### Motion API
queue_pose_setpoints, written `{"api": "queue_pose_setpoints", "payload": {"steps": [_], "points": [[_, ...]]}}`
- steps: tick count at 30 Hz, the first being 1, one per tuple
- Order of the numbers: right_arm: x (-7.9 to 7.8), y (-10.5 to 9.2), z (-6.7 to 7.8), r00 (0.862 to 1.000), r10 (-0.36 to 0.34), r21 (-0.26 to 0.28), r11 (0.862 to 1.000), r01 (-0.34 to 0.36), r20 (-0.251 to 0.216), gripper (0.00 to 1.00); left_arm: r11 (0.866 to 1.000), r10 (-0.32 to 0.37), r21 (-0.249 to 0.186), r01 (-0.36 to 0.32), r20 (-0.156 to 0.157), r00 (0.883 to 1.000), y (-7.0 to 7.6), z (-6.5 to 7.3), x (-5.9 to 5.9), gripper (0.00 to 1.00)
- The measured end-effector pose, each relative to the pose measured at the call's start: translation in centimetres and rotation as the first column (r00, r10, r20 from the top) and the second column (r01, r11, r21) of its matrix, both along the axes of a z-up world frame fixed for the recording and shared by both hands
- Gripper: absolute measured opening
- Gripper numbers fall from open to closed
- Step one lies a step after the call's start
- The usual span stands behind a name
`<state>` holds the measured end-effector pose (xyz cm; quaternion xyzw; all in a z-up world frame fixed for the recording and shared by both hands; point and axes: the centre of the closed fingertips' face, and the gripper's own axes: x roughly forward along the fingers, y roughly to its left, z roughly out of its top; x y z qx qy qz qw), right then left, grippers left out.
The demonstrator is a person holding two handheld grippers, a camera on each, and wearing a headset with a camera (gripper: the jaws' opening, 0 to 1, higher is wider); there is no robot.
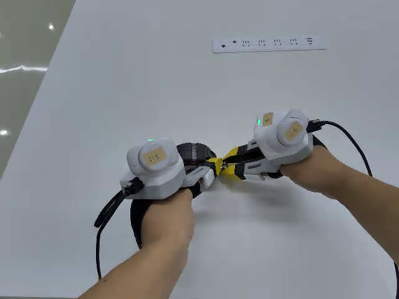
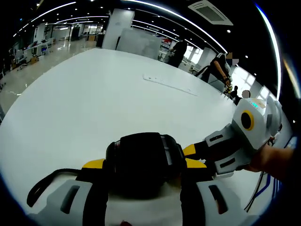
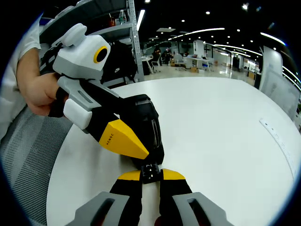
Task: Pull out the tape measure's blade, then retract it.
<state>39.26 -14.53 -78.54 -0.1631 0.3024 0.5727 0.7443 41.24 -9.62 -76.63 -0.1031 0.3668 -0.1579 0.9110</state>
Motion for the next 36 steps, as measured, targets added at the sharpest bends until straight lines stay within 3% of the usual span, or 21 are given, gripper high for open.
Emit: {"api": "queue_pose_setpoints", "payload": {"steps": [9,17,21,36], "points": [[0.1,-0.3,0.2,0.999,-0.032,-0.004,0.999,0.032,-0.012,0.14,1.0,-0.013,0.001,0.013,0.022,1.0,0.0,0.1,-0.1,0.6],[0.2,-0.6,0.7,0.998,-0.052,-0.002,0.999,0.052,-0.017,0.17,1.0,-0.016,-0.013,0.016,0.011,1.0,0.0,0.2,-0.2,0.6],[-0.2,-0.8,1.0,0.998,-0.062,-0.004,0.998,0.062,-0.018,0.19,0.999,-0.02,-0.025,0.02,-0.002,1.0,0.1,0.1,-1.0,0.6],[-1.5,-2.6,3.3,0.984,-0.179,0.045,0.983,0.179,0.001,0.29,0.992,-0.129,0.011,0.129,0.069,0.989,2.0,2.2,-2.6,0.63]]}}
